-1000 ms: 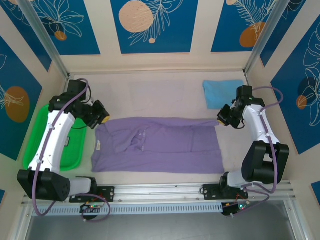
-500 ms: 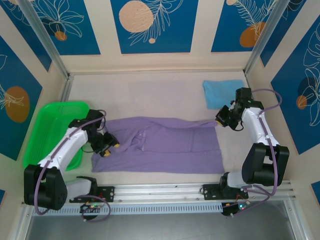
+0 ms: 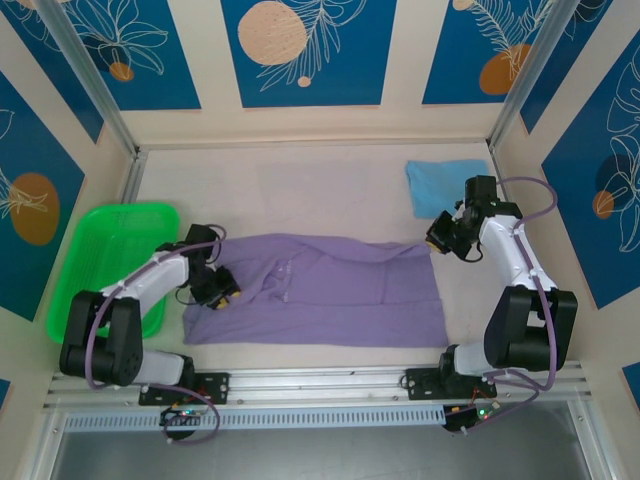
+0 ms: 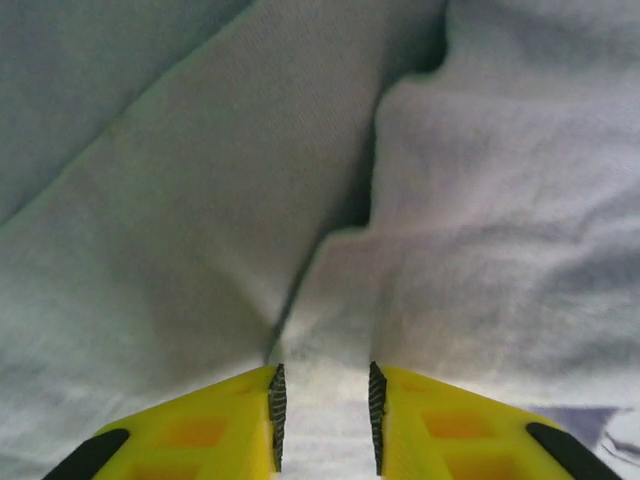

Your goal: Fold and stack the t-shirts

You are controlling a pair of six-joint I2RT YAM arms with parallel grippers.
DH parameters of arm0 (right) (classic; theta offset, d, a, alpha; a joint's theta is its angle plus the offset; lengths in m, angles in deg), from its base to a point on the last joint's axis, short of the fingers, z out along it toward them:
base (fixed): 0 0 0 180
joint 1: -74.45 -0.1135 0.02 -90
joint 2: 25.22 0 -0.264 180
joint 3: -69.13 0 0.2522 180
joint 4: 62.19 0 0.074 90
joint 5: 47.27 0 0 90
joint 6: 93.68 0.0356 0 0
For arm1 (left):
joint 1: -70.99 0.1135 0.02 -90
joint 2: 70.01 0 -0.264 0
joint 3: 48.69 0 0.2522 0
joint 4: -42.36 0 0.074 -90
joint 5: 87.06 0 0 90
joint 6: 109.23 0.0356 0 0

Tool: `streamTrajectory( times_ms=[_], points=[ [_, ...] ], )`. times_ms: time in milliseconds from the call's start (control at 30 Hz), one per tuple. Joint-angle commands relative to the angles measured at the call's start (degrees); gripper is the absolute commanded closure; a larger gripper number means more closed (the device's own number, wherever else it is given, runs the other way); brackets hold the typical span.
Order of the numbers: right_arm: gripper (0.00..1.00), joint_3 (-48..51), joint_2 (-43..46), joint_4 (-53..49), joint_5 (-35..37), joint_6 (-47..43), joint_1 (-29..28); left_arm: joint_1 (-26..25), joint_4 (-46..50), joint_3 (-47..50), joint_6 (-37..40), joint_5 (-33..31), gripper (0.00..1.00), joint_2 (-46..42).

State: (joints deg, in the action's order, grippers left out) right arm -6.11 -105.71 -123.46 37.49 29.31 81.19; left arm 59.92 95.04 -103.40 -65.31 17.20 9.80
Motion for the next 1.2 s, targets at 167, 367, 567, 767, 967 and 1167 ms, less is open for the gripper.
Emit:
streamTrajectory(
  times_ms=[167, 367, 567, 767, 967, 1167],
  points=[
    [1.00, 0.56, -0.44, -0.28, -1.71, 1.00, -0.33, -0.57, 0.56, 0.19, 2.38, -3.38, 0.75, 1.04],
    [1.00, 0.69, -0.50, -0.41, -1.64, 0.85, -0.43, -0.95, 1.34, 0.26, 3.02, -3.47, 0.73, 1.57],
    [1.00, 0.48, -1.03, -0.39, -1.62, 0.84, -0.36, -2.41, 0.74, 0.08, 2.74, -2.77, 0.74, 3.02],
    [1.00, -0.05, -1.43, -0.66, -1.71, 0.93, -0.46, -3.56, 1.31, -0.87, 3.01, -4.10, 0.83, 4.48],
    [1.00, -0.14, -1.67, -0.68, -1.73, 0.85, -0.41, -3.61, 3.84, -3.27, 4.26, -6.09, 0.86, 4.94],
    [1.00, 0.04, -1.91, -0.60, -1.43, 0.84, -0.42, -3.78, 5.63, -5.02, 5.56, -5.95, 0.76, 4.78]
  ],
)
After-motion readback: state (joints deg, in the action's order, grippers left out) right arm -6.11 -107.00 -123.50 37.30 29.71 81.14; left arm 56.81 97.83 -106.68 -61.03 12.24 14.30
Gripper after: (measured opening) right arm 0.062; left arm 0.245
